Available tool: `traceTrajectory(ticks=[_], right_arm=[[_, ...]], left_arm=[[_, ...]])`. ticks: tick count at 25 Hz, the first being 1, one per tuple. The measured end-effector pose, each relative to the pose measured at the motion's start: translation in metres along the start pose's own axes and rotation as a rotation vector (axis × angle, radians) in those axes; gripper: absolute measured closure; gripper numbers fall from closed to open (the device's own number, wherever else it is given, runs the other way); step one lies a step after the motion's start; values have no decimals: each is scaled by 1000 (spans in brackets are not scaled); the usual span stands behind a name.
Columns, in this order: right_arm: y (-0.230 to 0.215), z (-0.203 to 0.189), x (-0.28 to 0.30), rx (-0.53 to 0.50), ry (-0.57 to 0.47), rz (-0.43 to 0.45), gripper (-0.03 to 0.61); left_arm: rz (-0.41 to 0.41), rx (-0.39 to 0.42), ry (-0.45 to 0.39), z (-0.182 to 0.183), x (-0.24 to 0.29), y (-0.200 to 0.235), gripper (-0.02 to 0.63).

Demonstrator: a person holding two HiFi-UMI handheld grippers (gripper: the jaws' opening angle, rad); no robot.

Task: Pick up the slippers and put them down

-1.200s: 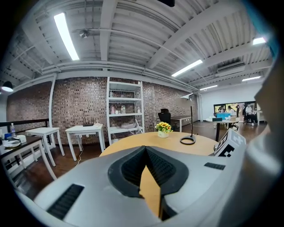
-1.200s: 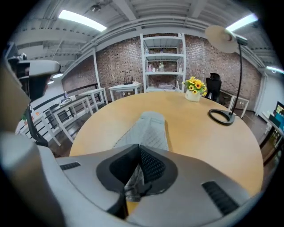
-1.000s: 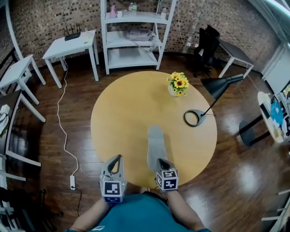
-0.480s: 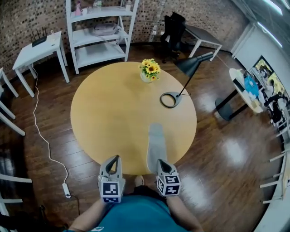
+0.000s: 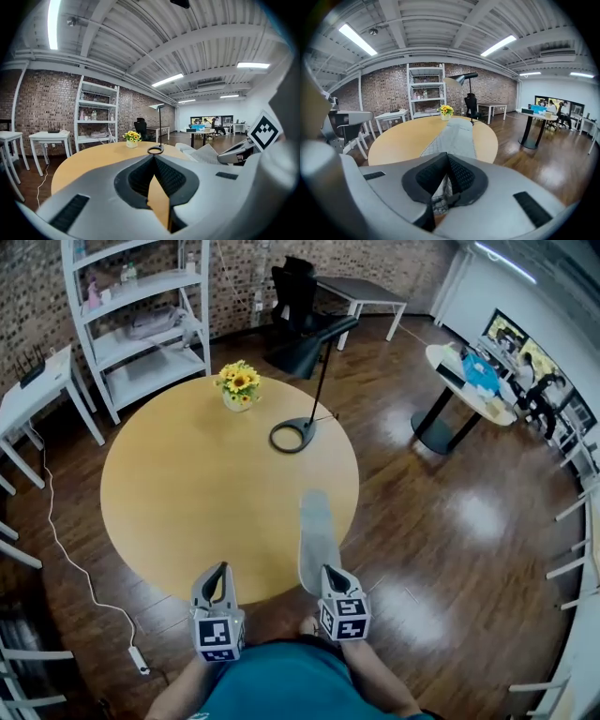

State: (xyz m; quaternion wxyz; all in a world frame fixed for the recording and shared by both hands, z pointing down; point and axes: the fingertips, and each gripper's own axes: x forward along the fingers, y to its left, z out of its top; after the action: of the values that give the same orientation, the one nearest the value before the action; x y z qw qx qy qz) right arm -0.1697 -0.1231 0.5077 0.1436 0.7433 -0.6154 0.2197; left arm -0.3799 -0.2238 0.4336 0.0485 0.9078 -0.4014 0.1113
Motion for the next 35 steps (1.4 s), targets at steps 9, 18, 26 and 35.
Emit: traceTrajectory(ticks=[9, 18, 26, 35], right_arm=[[-209, -41, -34, 86, 27, -135, 555], [-336, -94, -69, 164, 85, -239, 555], [-382, -127, -77, 209, 131, -303, 555], [-416, -162, -57, 254, 206, -330, 555]], left_arm=[[-150, 79, -29, 21, 90, -197, 609], [-284, 117, -27, 24, 138, -336, 609], [-359, 137, -3, 13, 163, -386, 607], [-422, 159, 57, -14, 191, -417, 609]])
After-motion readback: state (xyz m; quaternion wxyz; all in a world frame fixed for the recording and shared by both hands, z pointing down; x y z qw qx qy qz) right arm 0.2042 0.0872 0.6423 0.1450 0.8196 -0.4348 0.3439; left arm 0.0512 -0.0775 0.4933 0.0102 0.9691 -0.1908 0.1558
